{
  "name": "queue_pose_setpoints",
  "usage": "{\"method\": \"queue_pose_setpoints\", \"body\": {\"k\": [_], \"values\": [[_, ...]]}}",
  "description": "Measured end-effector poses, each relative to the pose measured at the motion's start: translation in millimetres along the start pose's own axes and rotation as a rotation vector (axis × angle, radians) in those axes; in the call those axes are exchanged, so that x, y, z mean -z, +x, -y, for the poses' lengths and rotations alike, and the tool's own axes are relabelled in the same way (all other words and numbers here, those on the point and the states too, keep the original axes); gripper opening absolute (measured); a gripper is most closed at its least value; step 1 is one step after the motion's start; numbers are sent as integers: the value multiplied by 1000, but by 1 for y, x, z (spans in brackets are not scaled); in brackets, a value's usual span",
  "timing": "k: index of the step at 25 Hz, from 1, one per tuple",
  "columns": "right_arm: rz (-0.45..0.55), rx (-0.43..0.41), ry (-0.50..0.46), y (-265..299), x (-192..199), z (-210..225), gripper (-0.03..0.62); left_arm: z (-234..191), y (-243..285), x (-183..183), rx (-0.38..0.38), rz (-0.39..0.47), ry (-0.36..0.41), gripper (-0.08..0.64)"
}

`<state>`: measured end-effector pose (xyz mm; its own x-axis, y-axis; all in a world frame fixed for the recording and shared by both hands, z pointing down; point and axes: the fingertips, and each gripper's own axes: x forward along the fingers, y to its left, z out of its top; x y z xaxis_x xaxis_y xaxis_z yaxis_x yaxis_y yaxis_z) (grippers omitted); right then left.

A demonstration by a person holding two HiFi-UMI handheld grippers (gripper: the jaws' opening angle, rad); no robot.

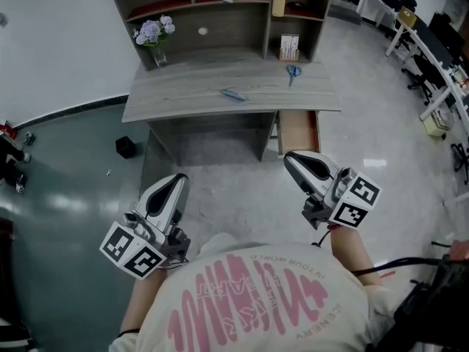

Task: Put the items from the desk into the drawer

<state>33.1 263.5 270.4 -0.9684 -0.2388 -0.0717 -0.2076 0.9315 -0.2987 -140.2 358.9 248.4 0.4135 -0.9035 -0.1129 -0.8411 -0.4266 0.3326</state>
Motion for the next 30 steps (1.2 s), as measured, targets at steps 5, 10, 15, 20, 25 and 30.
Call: {"method": "queue_pose_setpoints", "body": {"k": [5,10,15,20,25,30], "values": [[-33,-7,-4,9,4,7,6,-7,9,1,5,-5,-6,20],[-77,18,-3,24,13,23,6,-27,22,-1,23,-14,-26,20],[-102,75,1,65,16,57,7,-80,52,-13,63,-34,-37,20],[-89,139,18,99,11,86,7,-117,82,-21,124,-70,-56,20],[-104,205,38,134,16,117,7,-155,105,-24,177,-121,-78,20],[-99,258,75,174,23,146,7,-210,126,-22,208,-175,-106,20]]}}
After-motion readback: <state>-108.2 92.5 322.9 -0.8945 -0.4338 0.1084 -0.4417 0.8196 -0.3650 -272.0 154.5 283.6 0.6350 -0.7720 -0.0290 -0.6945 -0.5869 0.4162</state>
